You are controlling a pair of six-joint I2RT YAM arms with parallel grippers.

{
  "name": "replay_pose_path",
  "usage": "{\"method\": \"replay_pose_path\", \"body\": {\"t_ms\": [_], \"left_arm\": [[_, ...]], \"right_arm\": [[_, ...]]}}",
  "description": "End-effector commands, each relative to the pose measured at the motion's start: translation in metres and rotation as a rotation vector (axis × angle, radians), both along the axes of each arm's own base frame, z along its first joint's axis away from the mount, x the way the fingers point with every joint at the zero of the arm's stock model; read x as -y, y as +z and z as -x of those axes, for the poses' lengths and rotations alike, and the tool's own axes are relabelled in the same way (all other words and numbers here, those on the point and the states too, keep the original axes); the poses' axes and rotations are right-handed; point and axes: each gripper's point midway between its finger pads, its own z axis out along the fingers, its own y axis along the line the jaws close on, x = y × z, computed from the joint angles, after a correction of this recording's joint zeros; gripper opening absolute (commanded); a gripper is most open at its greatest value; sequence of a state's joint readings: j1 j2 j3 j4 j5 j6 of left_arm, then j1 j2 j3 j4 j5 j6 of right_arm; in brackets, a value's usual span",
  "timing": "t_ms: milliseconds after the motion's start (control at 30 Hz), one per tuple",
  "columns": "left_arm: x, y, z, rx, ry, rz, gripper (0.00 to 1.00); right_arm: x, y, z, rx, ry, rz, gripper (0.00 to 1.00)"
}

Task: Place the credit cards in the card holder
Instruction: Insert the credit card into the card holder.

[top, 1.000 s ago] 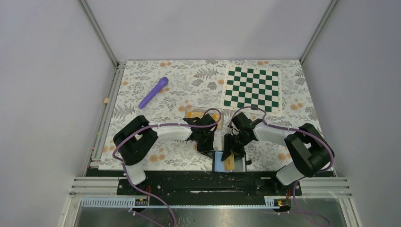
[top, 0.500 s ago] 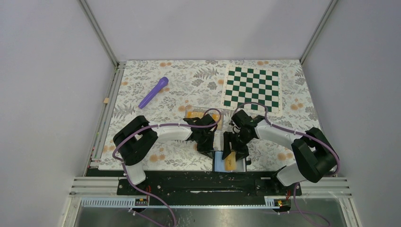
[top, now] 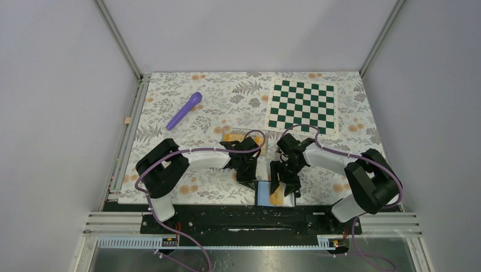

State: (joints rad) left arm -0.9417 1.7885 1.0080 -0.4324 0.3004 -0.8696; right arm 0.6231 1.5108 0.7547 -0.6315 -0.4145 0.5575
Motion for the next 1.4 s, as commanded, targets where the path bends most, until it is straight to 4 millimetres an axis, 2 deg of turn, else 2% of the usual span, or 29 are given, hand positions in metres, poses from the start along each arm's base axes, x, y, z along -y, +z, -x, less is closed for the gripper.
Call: {"method": "replay_pose_path", "body": {"t_ms": [0, 200, 433, 600, 800, 967, 1033, 1167, 1367], "left_arm": [[-0.026, -0.028, 0.007, 0.014, -0.003, -0.14, 0.0], [-0.025, -0.027, 0.007, 0.014, -0.003, -0.137, 0.0], [-0.025, -0.024, 0.005, 0.021, -0.005, -0.139, 0.0], [-0.033, -0.015, 0.0, 0.062, 0.004, -0.164, 0.01], [-0.057, 0.014, -0.013, 0.162, 0.032, -0.239, 0.28], [-0.071, 0.038, -0.016, 0.194, 0.096, -0.194, 0.42], [-0.066, 0.043, -0.015, 0.179, 0.118, -0.122, 0.43], [-0.035, 0.055, -0.007, 0.106, 0.107, 0.125, 0.45], [-0.006, 0.057, -0.003, 0.061, 0.071, 0.301, 0.45]], "right_arm": [[-0.014, 0.0, -0.001, -0.017, 0.008, -0.059, 0.65], [-0.035, 0.013, -0.006, -0.017, 0.009, -0.135, 0.57], [-0.063, 0.015, -0.002, -0.068, -0.016, -0.22, 0.55], [-0.073, 0.015, -0.003, -0.062, -0.019, -0.246, 0.55], [-0.086, 0.023, -0.014, -0.025, 0.007, -0.291, 0.56], [-0.092, 0.034, -0.023, 0.008, 0.042, -0.308, 0.58], [-0.088, 0.035, -0.023, 0.023, 0.056, -0.285, 0.58], [-0.071, 0.032, -0.017, 0.038, 0.067, -0.215, 0.57], [-0.047, 0.013, -0.001, 0.019, 0.058, -0.134, 0.44]]}}
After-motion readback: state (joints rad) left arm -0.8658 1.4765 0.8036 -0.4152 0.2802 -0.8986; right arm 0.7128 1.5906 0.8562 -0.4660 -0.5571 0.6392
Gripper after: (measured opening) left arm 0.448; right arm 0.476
